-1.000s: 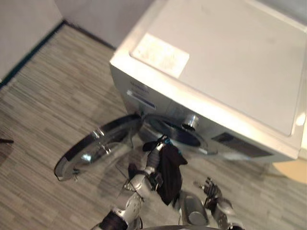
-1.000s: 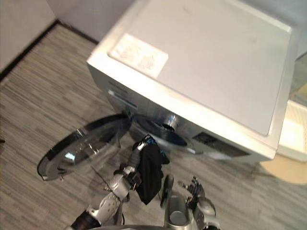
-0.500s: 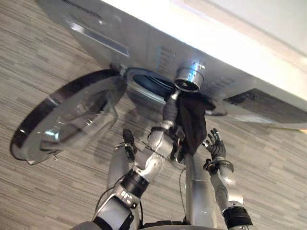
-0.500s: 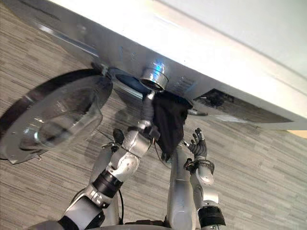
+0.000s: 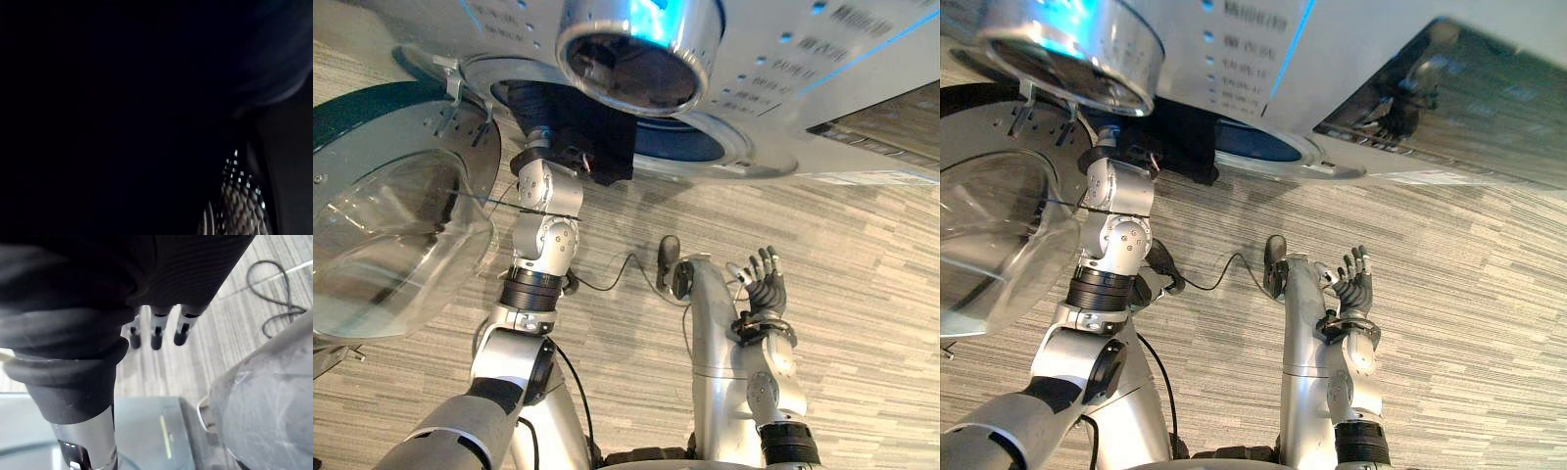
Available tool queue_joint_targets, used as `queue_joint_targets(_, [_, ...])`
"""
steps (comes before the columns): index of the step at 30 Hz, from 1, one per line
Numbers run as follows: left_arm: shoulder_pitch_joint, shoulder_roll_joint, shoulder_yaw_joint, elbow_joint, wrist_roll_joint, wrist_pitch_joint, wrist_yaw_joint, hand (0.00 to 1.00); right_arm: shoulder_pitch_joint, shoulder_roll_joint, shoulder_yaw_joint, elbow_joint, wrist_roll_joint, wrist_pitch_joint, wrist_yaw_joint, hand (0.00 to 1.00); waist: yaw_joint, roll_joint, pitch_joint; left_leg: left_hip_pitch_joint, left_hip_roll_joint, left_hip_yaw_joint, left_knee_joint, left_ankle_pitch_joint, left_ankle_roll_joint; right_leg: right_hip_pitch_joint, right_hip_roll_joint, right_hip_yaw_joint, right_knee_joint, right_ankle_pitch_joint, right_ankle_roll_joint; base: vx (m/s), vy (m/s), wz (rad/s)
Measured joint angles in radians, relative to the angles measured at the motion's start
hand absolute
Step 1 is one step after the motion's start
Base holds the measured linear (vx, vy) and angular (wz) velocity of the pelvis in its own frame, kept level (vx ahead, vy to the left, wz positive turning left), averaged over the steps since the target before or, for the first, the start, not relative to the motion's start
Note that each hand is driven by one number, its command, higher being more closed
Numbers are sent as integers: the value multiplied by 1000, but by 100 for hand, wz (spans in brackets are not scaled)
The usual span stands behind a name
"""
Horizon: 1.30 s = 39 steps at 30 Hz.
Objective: Pick up the laundry basket with both hands and put the clothes into the washing machine.
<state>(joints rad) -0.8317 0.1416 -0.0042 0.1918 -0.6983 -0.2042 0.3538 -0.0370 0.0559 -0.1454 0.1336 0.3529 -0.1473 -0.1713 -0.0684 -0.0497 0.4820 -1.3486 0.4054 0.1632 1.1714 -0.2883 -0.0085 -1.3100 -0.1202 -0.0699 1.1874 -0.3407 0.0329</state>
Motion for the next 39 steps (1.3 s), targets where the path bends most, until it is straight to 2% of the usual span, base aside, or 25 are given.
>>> queue_joint_targets(8, [-96, 36, -20, 42, -6, 0, 28, 100, -1, -25, -4, -12, 42, -9, 3, 0, 0, -11, 6, -49, -4, -2, 13, 1, 1, -48, -6, 2, 15, 0, 0, -7, -6, 1])
queue_joint_targets(10, [-168, 60, -49, 73, -7, 9, 43, 100, 0, -27, -6, -18, 45, -17, 8, 0, -2, -12, 6, -68, -2, 0, 16, 1, 1, -64, -8, 2, 15, 3, -1, 0, 0, 0])
queue_joint_targets(12, [-298, 115, -117, 126, -7, 27, 43, 100, 2, -27, -7, -25, 49, -26, 23, 0, -4, -16, 8, -78, -2, 6, 18, 1, 2, -78, -8, 8, 15, 7, -1, -5, 9, -3])
queue_joint_targets(14, [-475, 172, -167, 173, -6, 42, 21, 100, 2, -22, -10, -23, 57, -27, 38, 0, -19, -16, 8, -86, 3, 14, 29, -2, 18, -89, -6, 16, 15, 17, 1, 4, 27, -15])
queue_joint_targets(16, [-545, 214, -178, 198, -4, 4, -7, 100, 5, -16, -15, -21, 74, -27, 44, 0, -28, -16, 8, -84, 15, 28, 44, -10, 31, -94, 3, 29, 15, 21, 7, 22, 32, -24])
queue_joint_targets(17, [-546, 218, -206, 229, -1, -3, -16, 100, 9, -15, -24, -16, 79, -27, 44, 0, -21, -18, 9, -84, 21, 37, 51, -15, 40, -99, 9, 40, 15, 24, 12, 23, 38, -22])
queue_joint_targets(20, [-669, 246, -253, 366, -37, 43, -22, 100, 7, -11, -34, -9, 88, -28, 47, 0, -29, -22, 11, -83, 34, 66, 66, -28, 55, -116, 18, 62, 13, 39, 26, -9, 32, -22])
queue_joint_targets(22, [-764, 295, -314, 415, -73, 40, -28, 100, 9, -2, -54, 3, 91, -27, 45, 0, -31, -24, 12, -79, 60, 99, 86, -50, 71, -131, 45, 99, 2, 58, 44, -36, 54, -49])
queue_joint_targets(26, [-846, 322, -412, 470, -99, 23, -53, 100, 34, 10, -98, 0, 114, -26, 43, 0, -36, -27, 14, -78, 70, 140, 102, -67, 95, -154, 50, 135, -3, 76, 63, -28, 41, -20])
queue_joint_targets(30, [-856, 343, -444, 479, -118, 20, -49, 100, 34, 16, -119, -2, 118, -26, 42, 0, -49, -27, 14, -77, 70, 157, 106, -75, 101, -157, 51, 151, -14, 88, 75, -41, 44, -7])
queue_joint_targets(32, [-870, 356, -467, 479, -90, 19, -27, 100, 36, 16, -134, -2, 117, -26, 40, 0, -50, -27, 16, -77, 72, 170, 105, -78, 102, -163, 51, 160, -24, 97, 76, -40, 33, -10])
queue_joint_targets(33, [-872, 361, -471, 479, -1, 22, 8, 100, 38, 15, -136, -3, 117, -28, 40, 0, -51, -28, 19, -77, 74, 172, 106, -80, 106, -163, 53, 161, -28, 100, 78, -39, 31, -11])
queue_joint_targets(34, [-874, 372, -488, 479, 133, 33, 51, 0, 40, 15, -136, -6, 116, -34, 40, 0, -51, -29, 22, -77, 76, 175, 106, -81, 108, -163, 53, 161, -33, 103, 80, -36, 31, -11])
queue_joint_targets(35, [-879, 399, -551, 475, 258, 46, 91, 0, 48, 15, -140, -22, 116, -39, 40, 0, -51, -29, 27, -77, 77, 178, 107, -84, 112, -163, 53, 162, -37, 106, 80, -37, 35, -9])
queue_joint_targets(36, [-885, 417, -605, 475, 457, 85, 127, 0, 51, 15, -144, -31, 116, -49, 41, 0, -52, -30, 28, -77, 78, 179, 109, -87, 113, -163, 53, 162, -38, 106, 81, -22, 23, -7])
queue_joint_targets(37, [-889, 429, -643, 475, 576, 107, 139, 0, 53, 15, -151, -37, 115, -57, 41, 0, -51, -30, 28, -77, 79, 179, 111, -90, 114, -162, 53, 162, -38, 106, 81, -22, 30, -6])
queue_joint_targets(39, [-901, 462, -742, 475, 997, 177, 140, 0, 53, 13, -173, -54, 116, -96, 41, 0, -51, -30, 28, -80, 79, 178, 114, -94, 118, -160, 49, 159, -41, 106, 81, -22, 32, -4])
